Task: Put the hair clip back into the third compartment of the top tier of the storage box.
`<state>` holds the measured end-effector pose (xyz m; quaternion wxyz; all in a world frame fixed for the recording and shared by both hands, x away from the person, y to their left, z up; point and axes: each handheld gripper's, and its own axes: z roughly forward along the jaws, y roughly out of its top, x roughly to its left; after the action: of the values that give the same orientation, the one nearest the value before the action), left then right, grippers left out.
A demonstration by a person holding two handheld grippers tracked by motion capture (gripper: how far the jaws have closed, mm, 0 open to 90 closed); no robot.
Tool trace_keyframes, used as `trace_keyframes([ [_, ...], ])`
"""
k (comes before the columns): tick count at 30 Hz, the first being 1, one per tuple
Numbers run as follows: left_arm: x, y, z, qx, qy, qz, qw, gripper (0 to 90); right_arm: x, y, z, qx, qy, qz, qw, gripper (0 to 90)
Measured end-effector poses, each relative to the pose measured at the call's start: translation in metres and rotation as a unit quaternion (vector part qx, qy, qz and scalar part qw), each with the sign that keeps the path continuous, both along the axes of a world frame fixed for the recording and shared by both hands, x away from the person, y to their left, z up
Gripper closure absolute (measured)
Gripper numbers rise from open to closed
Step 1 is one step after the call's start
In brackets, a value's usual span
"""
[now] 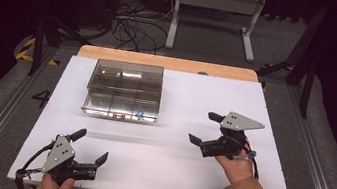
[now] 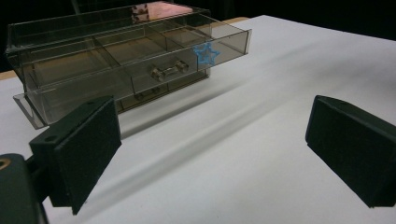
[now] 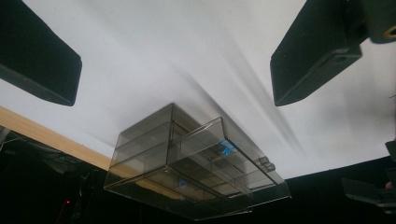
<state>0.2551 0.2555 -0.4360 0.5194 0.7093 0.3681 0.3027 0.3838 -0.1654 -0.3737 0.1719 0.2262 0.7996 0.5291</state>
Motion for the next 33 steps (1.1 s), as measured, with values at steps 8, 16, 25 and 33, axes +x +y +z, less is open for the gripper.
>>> trace_keyframes([
  [8, 0.000, 0.000, 0.000, 0.000, 0.001, 0.001, 1.0000, 4.0, -0.007, -0.014, -0.012, 0.003, 0.001, -0.001, 1.0000, 0.7],
  [16, 0.000, 0.001, 0.000, 0.002, 0.001, -0.001, 1.0000, 4.0, -0.013, -0.027, -0.027, -0.003, 0.006, -0.008, 0.9999, 0.3],
  [25, 0.001, 0.001, 0.000, 0.002, 0.000, 0.000, 1.0000, 4.0, -0.020, -0.039, -0.049, -0.008, 0.020, -0.015, 0.9996, 0.1],
  [33, 0.001, 0.001, 0.000, 0.002, 0.000, 0.000, 1.0000, 4.0, -0.026, -0.048, -0.062, 0.001, 0.025, -0.021, 0.9995, 0.1],
])
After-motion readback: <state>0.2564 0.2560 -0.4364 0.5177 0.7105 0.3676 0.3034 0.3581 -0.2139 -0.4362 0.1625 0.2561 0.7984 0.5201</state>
